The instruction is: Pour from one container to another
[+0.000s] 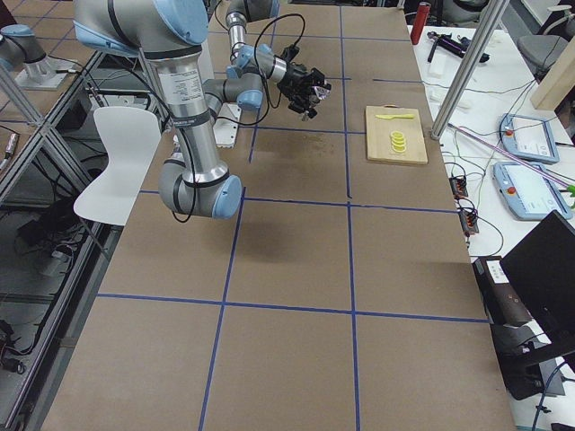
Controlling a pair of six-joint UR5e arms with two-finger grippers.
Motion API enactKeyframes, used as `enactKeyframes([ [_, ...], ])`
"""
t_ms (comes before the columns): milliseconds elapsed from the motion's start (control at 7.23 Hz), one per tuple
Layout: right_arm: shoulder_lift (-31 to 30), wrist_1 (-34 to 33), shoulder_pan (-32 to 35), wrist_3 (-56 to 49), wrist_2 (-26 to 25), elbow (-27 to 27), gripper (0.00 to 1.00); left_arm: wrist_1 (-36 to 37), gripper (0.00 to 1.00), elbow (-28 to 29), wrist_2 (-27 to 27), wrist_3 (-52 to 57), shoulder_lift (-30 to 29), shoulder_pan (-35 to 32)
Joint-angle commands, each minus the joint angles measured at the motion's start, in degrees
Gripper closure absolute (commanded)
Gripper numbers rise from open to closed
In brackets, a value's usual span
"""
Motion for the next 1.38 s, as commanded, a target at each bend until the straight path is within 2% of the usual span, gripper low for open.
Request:
enactKeyframes([
  [0,0.0,-0.3,0.0,-0.1,-0.3,0.0,1.00,0.0,1.00,0.1,0.0,0.1,0.0,0.0],
  [692,0.1,0.7,-0.4,2.3,-0.9,-0.2,1.00,0.0,1.00,-0.1,0.1,0.0,0.1,0.1],
  [1245,0.1,0.7,-0.5,14.2,-0.8,-0.3,1.00,0.0,1.00,-0.3,0.1,0.0,0.1,0.1],
])
